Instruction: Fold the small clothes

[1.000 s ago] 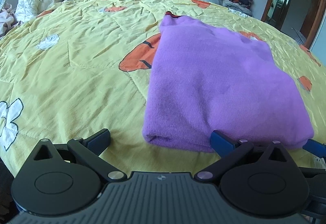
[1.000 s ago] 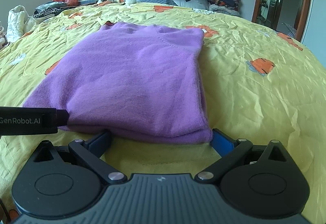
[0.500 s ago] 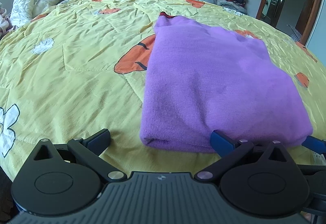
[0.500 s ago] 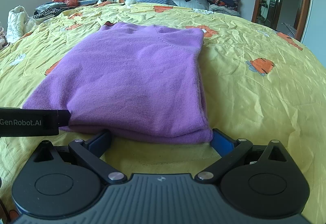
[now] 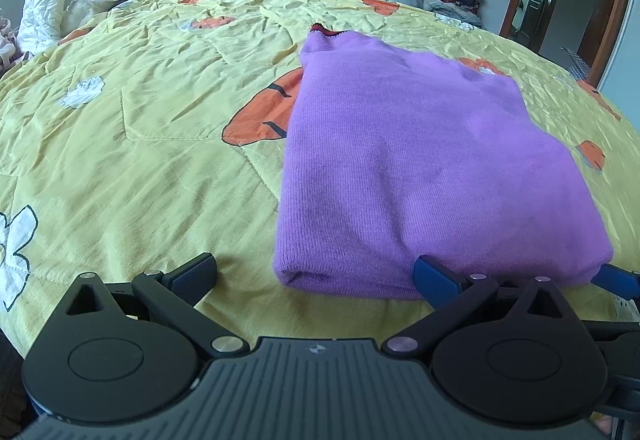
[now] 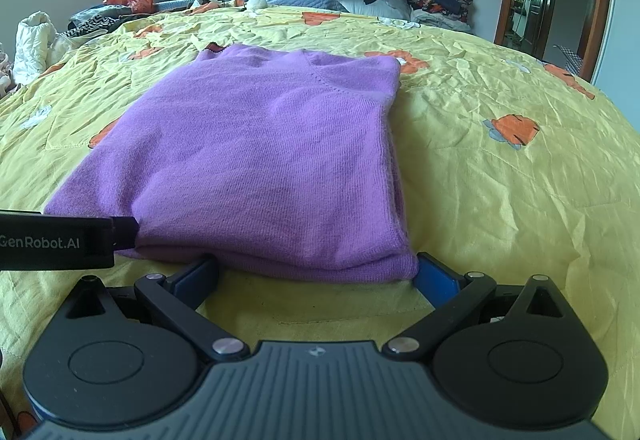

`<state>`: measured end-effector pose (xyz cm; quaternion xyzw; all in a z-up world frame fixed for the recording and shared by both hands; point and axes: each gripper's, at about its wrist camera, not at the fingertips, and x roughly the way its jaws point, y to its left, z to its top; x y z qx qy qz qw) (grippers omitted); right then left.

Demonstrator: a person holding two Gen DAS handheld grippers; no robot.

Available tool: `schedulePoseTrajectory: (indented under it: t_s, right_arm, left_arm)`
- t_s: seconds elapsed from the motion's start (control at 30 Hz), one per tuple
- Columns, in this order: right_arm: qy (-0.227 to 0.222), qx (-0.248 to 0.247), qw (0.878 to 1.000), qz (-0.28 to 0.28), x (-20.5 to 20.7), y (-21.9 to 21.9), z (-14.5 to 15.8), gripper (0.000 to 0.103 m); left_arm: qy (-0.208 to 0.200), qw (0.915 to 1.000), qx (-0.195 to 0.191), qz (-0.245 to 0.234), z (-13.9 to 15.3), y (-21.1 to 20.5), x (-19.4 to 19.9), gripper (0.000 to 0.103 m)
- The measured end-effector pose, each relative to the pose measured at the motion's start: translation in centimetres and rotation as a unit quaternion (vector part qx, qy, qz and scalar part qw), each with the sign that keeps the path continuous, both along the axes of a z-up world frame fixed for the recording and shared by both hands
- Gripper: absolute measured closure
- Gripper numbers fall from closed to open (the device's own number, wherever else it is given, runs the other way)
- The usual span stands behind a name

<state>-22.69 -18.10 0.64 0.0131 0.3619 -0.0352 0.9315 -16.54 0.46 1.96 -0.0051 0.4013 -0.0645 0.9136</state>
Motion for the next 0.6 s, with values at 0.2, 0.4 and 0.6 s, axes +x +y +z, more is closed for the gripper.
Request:
schedulePoseTrajectory:
  t_s: [0.2, 0.4, 0.6]
  right_arm:
    - [0.000, 0.000, 1.000, 0.000, -0.01, -0.01, 0.00, 0.000]
    - [0.000, 0.000, 1.000, 0.000, -0.01, 0.03, -0.01, 0.000]
    - [0.000, 0.000, 1.000, 0.000, -0.03, -0.01, -0.02, 0.000]
  left_arm:
    - [0.000, 1.0000, 0.000, -0.002, 0.01, 0.05, -0.02, 0.000]
    - [0.000, 1.0000, 0.000, -0.003, 0.02, 0.03, 0.00, 0.000]
    - [0.000, 1.0000, 0.000, -0.003, 0.02, 0.03, 0.01, 0.000]
